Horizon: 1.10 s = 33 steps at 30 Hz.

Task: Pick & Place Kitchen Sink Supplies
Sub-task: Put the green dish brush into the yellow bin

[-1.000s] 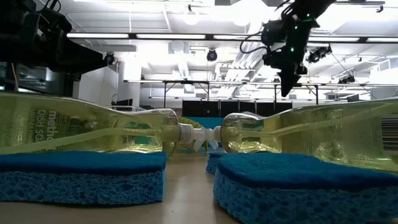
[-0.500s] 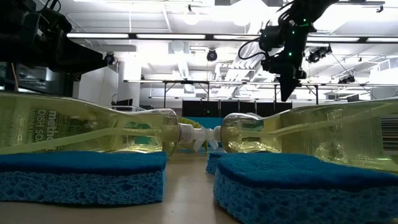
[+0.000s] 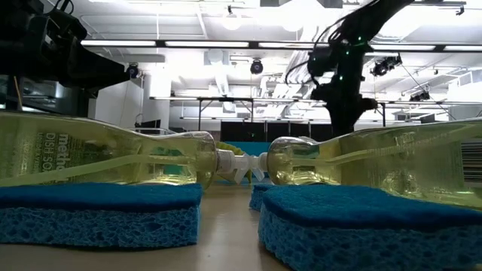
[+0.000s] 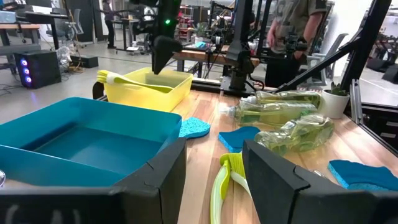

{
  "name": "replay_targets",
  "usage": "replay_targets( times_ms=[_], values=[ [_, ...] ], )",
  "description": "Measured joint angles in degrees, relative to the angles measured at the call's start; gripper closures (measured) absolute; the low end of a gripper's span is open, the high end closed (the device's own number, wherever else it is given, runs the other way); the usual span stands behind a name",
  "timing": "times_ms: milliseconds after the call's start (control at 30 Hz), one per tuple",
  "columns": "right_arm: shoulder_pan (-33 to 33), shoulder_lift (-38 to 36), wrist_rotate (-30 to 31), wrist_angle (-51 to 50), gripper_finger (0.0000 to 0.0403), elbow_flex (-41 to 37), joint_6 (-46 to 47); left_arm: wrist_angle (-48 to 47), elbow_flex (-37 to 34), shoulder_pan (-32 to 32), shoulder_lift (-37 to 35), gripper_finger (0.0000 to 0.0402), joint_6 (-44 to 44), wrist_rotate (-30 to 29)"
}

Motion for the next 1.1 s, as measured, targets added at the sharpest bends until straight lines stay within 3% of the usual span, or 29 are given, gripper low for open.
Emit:
replay_targets(
  times_ms=[233,533,767,1100],
  values=[
    [-0.70,3.49,1.15,2.98,0.0153,0.00,-2.42,0.00,0.00,-0.01,0.00,0.0247,0.00,0.00],
    [-1.29,9.36,4.16,6.69,0.0148,0.00,-5.53,-0.01,-0.02,-0.01,-0.01,0.0247,0.01,0.00],
    [-1.81,9.81,4.35,6.45,0.0192,0.00,-7.01,-0.01,0.00,0.01,0.00,0.0247,0.01,0.00],
    [-2.45,9.81,3.81,5.94,0.0324,0.00,-7.28,0.00,0.00,0.01,0.01,0.0247,0.00,-0.01]
  ],
)
